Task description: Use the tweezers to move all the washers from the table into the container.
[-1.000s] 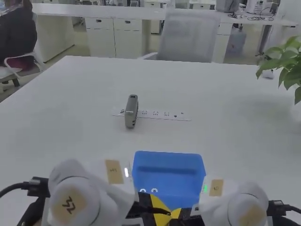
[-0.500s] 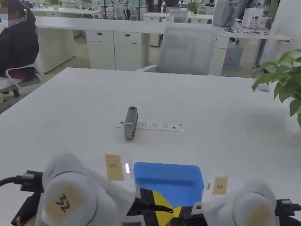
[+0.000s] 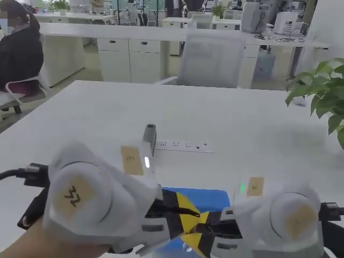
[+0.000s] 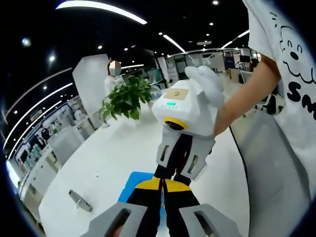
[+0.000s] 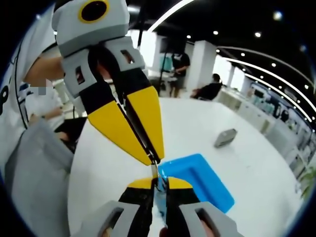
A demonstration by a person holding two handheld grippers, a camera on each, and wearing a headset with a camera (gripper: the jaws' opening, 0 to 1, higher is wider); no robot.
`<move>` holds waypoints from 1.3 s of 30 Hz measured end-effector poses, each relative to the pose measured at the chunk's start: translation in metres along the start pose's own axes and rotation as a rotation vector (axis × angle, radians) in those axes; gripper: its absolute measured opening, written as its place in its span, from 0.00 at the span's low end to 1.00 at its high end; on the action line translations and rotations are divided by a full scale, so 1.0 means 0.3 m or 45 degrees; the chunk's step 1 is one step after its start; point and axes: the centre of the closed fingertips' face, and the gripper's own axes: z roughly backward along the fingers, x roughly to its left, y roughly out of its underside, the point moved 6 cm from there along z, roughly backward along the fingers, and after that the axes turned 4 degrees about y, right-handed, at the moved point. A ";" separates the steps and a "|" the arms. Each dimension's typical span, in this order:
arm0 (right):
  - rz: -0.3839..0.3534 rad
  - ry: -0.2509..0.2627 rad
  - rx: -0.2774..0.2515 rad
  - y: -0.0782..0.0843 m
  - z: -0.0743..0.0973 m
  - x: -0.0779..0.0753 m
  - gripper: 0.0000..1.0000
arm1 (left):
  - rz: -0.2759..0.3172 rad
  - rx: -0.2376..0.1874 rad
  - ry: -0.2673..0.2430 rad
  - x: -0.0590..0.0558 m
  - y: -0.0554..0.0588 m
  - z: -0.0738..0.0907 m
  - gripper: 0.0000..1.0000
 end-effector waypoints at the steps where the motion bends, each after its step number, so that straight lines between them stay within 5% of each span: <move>1: 0.001 0.001 -0.002 -0.002 -0.001 -0.006 0.04 | -0.004 0.000 -0.002 0.006 -0.001 -0.001 0.00; 9: 0.006 0.028 -0.008 -0.004 -0.031 -0.062 0.04 | -0.019 0.002 -0.019 0.064 0.008 -0.025 0.00; 24: -0.055 0.032 0.047 0.070 -0.122 -0.135 0.05 | 0.012 0.050 -0.011 0.137 0.085 -0.113 0.00; 39: -0.133 -0.003 0.091 0.124 -0.188 -0.147 0.05 | 0.057 0.094 0.010 0.159 0.159 -0.159 0.00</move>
